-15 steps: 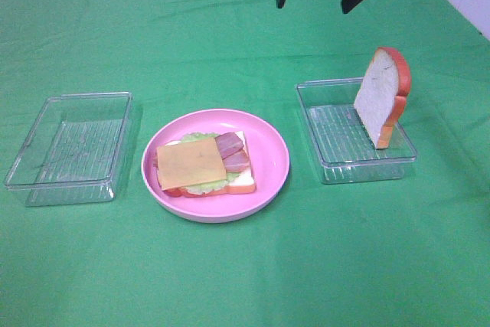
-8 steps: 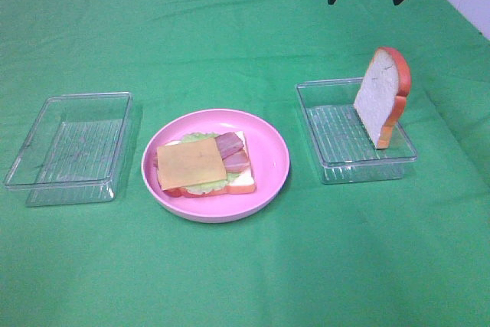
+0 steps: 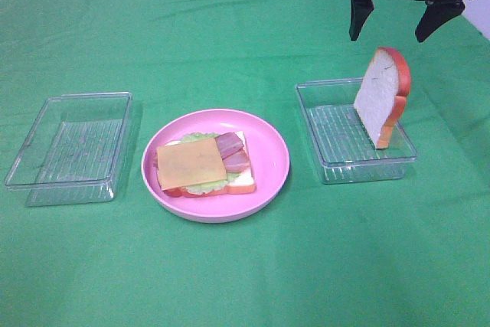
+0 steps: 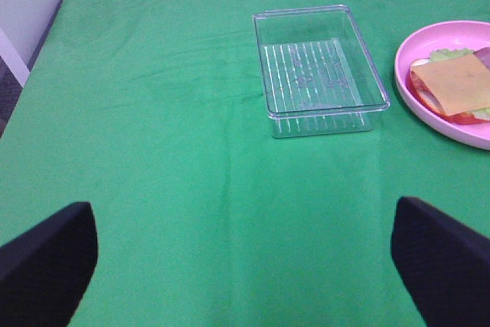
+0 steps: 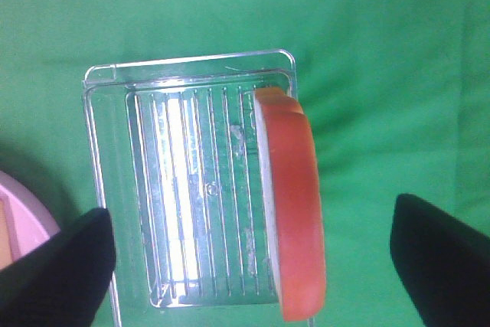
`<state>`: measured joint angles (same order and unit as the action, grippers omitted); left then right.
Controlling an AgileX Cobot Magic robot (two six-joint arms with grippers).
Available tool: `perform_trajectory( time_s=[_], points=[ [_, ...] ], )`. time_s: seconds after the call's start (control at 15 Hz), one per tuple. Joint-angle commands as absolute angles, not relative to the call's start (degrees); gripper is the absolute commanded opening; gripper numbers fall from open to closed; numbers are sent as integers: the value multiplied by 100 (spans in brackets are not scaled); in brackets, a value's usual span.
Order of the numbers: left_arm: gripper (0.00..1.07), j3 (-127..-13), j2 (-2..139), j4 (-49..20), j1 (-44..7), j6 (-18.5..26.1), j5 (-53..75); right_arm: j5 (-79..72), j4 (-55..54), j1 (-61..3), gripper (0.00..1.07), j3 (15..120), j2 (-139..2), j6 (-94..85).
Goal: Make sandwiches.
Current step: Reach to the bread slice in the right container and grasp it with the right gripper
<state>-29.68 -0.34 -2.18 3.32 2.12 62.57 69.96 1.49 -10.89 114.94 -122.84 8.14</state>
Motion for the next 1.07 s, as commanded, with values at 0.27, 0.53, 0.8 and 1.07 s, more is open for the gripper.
perform_trajectory(
  time_s=[0.27,0.53,0.8,1.07],
  points=[
    [98,-2951,-109,-212,327,206,6171,7632,264,-1060,93,11001,-12462,733],
    [98,-2951,-109,-212,327,206,6171,7391,126,-1060,93,10880,-12508,745],
    [98,-2951,-109,-201,327,206,6171,7426,0,-1060,90,10880,-12685,751],
    [98,-2951,-109,-195,327,206,6171,7448,0,-1060,81,10880,-12737,745]
  ],
)
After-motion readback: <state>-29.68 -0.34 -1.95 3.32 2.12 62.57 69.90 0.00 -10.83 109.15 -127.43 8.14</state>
